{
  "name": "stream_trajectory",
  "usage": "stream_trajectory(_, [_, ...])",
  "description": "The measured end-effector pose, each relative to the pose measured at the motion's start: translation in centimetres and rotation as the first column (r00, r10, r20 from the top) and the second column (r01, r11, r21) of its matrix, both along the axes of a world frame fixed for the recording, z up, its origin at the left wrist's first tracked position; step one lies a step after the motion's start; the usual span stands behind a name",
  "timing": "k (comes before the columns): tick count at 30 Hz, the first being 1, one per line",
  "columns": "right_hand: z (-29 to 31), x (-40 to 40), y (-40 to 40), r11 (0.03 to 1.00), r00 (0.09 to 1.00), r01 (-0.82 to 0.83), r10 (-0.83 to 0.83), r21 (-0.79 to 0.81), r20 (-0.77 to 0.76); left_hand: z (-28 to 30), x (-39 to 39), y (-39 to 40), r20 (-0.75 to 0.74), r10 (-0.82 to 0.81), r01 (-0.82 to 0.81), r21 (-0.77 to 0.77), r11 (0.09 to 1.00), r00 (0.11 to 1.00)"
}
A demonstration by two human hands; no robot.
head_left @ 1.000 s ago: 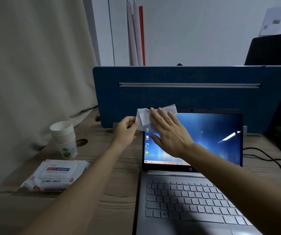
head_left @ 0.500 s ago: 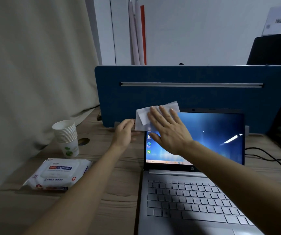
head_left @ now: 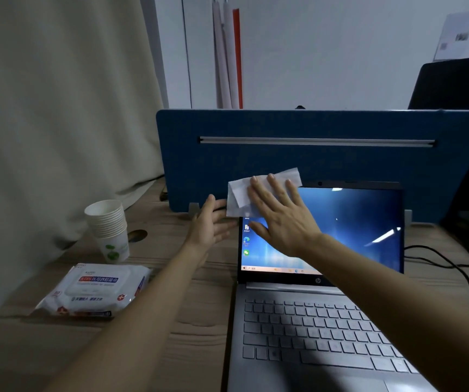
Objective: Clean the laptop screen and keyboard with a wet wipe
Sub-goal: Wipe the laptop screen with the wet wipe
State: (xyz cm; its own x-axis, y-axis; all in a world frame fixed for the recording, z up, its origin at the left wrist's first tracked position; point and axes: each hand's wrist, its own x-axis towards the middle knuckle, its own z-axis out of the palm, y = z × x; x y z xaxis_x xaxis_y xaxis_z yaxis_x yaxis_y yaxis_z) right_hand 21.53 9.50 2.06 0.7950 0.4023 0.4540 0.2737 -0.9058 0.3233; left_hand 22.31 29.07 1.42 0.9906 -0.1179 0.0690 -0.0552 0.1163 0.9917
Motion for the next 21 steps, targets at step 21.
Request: stream_trajectory(21, [-0.7, -0.7, -0.7, 1.0, 0.998, -0.001, 0.0, 0.025, 0.065, 0.0, -0.3, -2.2, 0.349, 0.0, -0.085, 0.228, 0.97, 0.937])
